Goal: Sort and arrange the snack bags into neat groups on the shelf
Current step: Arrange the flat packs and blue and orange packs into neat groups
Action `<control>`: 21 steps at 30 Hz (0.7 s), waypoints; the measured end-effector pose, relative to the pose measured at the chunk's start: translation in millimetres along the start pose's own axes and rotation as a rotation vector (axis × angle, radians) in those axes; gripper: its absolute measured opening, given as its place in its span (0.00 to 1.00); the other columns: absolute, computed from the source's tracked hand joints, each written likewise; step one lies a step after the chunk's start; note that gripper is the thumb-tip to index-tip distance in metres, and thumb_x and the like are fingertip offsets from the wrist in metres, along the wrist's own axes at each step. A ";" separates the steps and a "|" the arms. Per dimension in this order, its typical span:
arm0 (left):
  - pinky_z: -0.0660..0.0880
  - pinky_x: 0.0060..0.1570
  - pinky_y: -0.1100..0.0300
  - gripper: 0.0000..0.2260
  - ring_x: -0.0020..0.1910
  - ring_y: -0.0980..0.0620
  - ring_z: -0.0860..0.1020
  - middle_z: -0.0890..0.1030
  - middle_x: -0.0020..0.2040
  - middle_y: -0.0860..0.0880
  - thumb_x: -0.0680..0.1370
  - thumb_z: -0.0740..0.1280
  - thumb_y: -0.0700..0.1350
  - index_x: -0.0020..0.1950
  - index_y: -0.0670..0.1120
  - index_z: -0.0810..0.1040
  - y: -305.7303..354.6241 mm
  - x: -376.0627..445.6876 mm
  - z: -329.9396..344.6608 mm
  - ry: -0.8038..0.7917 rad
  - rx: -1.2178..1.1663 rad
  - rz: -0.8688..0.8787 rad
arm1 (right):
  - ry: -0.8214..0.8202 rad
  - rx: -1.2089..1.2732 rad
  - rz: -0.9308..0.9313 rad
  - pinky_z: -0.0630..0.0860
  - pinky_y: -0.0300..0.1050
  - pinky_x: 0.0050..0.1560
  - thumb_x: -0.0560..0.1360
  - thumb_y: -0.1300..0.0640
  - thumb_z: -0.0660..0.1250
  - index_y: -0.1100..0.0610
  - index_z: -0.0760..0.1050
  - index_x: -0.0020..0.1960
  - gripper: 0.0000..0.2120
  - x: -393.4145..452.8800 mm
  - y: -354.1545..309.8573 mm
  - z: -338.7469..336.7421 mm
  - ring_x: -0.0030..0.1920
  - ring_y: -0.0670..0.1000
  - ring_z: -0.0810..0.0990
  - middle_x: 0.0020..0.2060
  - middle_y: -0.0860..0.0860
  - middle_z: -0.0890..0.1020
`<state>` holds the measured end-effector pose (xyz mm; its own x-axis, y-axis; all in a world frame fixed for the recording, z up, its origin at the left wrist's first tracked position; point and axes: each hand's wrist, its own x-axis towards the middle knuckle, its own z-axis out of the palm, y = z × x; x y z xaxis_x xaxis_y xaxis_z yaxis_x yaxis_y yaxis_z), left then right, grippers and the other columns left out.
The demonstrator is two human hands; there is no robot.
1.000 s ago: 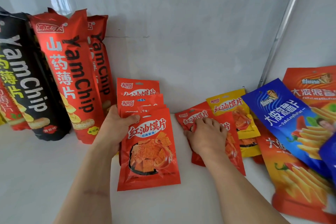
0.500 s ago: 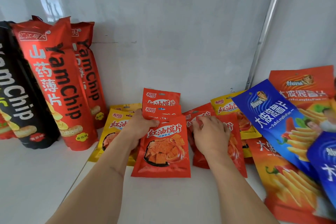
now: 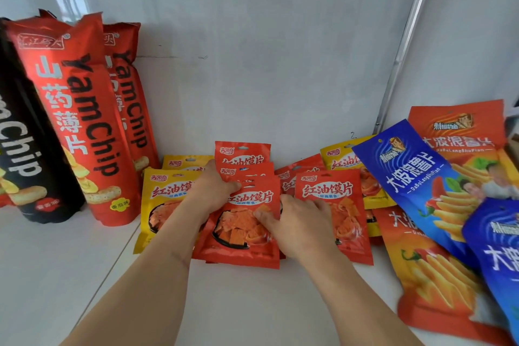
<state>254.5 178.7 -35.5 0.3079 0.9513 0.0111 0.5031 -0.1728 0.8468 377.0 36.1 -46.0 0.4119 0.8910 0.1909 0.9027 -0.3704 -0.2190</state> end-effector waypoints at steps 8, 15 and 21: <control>0.69 0.67 0.46 0.28 0.71 0.42 0.70 0.70 0.72 0.44 0.79 0.69 0.50 0.76 0.45 0.64 -8.8 -11.8 3.4 0.084 0.240 0.159 | -0.043 0.144 0.033 0.60 0.52 0.67 0.70 0.23 0.51 0.45 0.72 0.58 0.31 -5.0 -1.9 0.9 0.58 0.49 0.78 0.51 0.42 0.82; 0.60 0.75 0.48 0.30 0.79 0.42 0.59 0.59 0.80 0.43 0.84 0.61 0.52 0.81 0.43 0.55 -9.4 -21.6 8.3 0.077 0.399 0.205 | -0.038 0.211 0.023 0.58 0.51 0.70 0.71 0.26 0.58 0.43 0.67 0.68 0.31 -14.3 -2.8 4.4 0.64 0.48 0.75 0.59 0.41 0.80; 0.64 0.73 0.48 0.28 0.76 0.43 0.63 0.65 0.78 0.45 0.83 0.62 0.54 0.79 0.44 0.61 -5.2 -21.3 -2.1 0.112 0.457 0.253 | 0.009 0.236 0.045 0.61 0.49 0.67 0.70 0.26 0.59 0.44 0.70 0.65 0.30 -15.9 -3.1 0.6 0.62 0.48 0.76 0.57 0.42 0.81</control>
<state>243.6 159.9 -39.0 0.3897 0.8828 0.2623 0.7324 -0.4697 0.4928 367.6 23.3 -48.9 0.4530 0.8722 0.1846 0.8298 -0.3369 -0.4448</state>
